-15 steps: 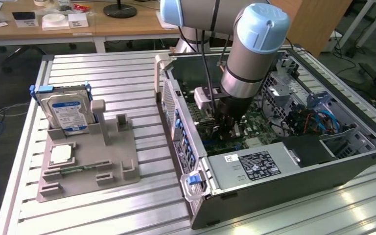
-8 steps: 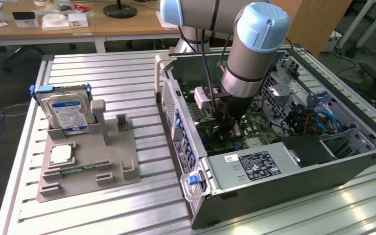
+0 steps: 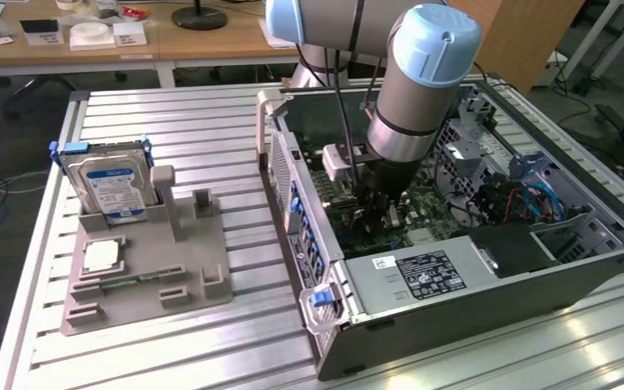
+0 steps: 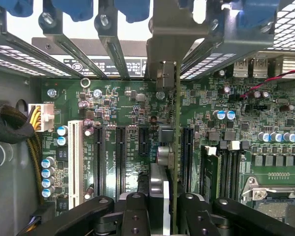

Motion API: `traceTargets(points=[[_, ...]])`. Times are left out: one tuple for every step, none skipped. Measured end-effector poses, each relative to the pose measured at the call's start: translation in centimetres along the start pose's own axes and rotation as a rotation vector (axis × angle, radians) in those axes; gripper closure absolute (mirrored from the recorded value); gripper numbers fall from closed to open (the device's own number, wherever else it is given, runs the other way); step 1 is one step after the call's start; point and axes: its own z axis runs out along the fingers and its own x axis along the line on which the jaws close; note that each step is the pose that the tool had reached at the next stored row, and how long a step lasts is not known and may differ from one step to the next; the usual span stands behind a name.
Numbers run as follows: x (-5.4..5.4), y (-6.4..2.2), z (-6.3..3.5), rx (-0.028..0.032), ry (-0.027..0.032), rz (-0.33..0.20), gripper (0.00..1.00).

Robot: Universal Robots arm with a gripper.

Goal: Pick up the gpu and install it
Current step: 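Insert the gpu into the slot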

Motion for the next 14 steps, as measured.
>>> traceTargets(points=[[0.00,0.00,0.00,-0.0001,0.0004,0.000,0.72],[0.00,0.00,0.00,0.0000,0.0005,0.000,0.72],[0.00,0.00,0.00,-0.0001,0.0005,0.000,0.72],[-0.01,0.00,0.01,0.0000,0.0004,0.000,0.72],[-0.04,0.00,0.01,0.0000,0.0003,0.000,0.72],[-0.11,0.01,0.01,0.0001,0.0004,0.000,0.72],[-0.19,0.01,0.02,0.0001,0.0004,0.000,0.72],[-0.24,0.00,0.02,0.0000,0.0003,0.000,0.72],[-0.24,0.00,0.02,0.0000,0.0002,0.000,0.72],[-0.24,0.00,0.02,0.0000,0.0003,0.000,0.72],[-0.24,0.00,0.02,0.0000,0.0003,0.000,0.72],[-0.25,0.00,0.02,0.0000,0.0004,0.000,0.72],[-0.24,0.00,0.02,0.0000,0.0004,0.000,0.72],[-0.24,0.00,0.02,0.0000,0.0004,0.000,0.72]])
